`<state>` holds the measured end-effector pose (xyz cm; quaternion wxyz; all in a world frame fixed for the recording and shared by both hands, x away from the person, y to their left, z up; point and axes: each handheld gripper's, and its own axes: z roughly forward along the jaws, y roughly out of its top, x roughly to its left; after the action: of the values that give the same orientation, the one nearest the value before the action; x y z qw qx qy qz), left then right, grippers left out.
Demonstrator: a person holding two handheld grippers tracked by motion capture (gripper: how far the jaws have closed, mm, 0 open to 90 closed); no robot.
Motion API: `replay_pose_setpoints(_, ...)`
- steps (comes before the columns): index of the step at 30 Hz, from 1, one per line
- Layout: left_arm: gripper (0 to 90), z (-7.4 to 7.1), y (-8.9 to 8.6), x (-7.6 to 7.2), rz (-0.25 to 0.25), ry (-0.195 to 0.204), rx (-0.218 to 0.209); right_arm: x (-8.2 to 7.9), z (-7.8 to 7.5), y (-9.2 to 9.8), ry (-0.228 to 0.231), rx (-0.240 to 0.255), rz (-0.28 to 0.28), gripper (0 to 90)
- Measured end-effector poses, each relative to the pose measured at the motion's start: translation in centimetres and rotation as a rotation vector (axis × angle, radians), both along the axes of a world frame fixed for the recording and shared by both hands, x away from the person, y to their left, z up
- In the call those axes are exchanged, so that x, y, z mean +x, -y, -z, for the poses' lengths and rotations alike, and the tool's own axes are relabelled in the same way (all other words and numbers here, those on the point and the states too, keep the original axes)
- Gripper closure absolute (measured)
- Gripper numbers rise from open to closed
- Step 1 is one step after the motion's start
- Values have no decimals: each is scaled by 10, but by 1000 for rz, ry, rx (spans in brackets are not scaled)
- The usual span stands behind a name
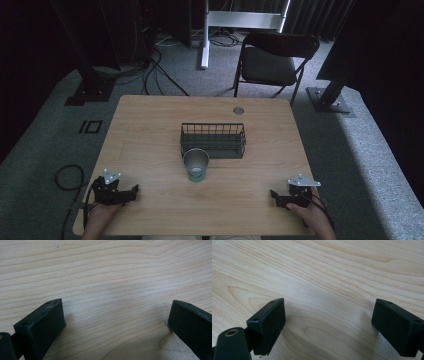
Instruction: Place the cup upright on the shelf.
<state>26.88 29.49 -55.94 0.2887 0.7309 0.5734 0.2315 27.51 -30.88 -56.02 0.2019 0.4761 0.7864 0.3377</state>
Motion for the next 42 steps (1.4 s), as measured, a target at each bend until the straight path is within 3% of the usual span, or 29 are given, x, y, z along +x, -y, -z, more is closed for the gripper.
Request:
replay_pose_setpoints(20,14,0,0,0,0,1,-1,0,0,1,2,-1,-16,112)
replay_pose_setpoints(26,14,0,0,0,0,0,-1,-2,0,-2,2,-2,-62,112)
replay_pose_setpoints(29,14,0,0,0,0,1,-1,-2,-2,-2,15,-2,-52,112)
replay_pose_setpoints(42,14,0,0,0,0,0,-1,6,-18,-23,63,63,-93,113)
